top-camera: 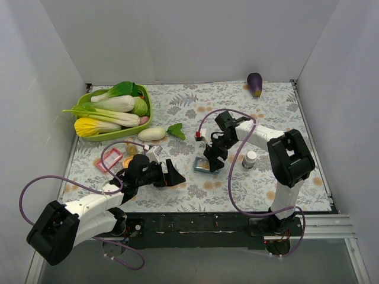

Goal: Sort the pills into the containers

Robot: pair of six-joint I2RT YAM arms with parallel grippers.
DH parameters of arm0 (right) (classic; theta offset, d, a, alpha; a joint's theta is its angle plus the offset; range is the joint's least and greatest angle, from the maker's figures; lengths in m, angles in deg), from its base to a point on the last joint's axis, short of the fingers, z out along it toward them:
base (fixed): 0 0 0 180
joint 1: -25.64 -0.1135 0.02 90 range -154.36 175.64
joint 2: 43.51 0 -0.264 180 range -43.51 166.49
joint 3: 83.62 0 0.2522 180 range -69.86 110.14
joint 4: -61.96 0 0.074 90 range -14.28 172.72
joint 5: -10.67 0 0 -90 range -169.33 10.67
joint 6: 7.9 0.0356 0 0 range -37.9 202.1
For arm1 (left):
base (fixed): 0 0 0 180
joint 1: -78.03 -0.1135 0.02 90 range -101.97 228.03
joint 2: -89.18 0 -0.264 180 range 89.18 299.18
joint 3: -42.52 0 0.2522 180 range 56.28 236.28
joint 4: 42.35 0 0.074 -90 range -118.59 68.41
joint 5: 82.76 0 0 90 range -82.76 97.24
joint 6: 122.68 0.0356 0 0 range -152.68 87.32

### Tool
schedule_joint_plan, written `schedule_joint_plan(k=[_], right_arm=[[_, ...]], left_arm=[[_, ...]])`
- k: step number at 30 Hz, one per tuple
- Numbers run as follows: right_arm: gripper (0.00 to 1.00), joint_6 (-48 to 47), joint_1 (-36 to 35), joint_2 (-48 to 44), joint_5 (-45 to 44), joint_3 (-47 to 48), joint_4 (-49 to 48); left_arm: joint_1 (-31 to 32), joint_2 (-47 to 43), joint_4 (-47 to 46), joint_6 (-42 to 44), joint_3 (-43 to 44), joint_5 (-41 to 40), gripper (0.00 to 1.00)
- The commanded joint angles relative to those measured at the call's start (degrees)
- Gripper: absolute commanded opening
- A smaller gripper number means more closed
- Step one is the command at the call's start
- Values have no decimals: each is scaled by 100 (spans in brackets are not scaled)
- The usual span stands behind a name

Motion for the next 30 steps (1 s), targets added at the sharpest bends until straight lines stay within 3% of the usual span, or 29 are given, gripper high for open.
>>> schedule_joint_plan(k=[1,4,9,12,16,21,23,25,30], right_arm=[[54,43,-46,-101,149,22,26],[53,-98,-168,-13,500,93,386],[51,271,121,4,-27,110,-115],[51,43,-115,-74,105,-21,105],[52,367,-65,-224,-613,-162,-474],[53,95,-441,-584,-509,-406,-447],[53,340,-188,-655,-931,-443,-851],[51,412,58,-541,-723,-190,-669],[52,253,-380,-875,-773,-522,-729]], left_arm=[[-7,-109,-67,47,-41,90,92],[-16,-118,-50,64,-15,116,93],[-16,-126,-15,73,-6,125,93],[-16,-153,-15,81,-24,142,93],[-16,-153,3,82,-24,125,93],[-7,-214,47,108,-41,99,93],[-7,-223,64,99,-33,99,93],[-16,-232,56,90,-33,116,93],[-16,-241,82,117,-15,107,93]])
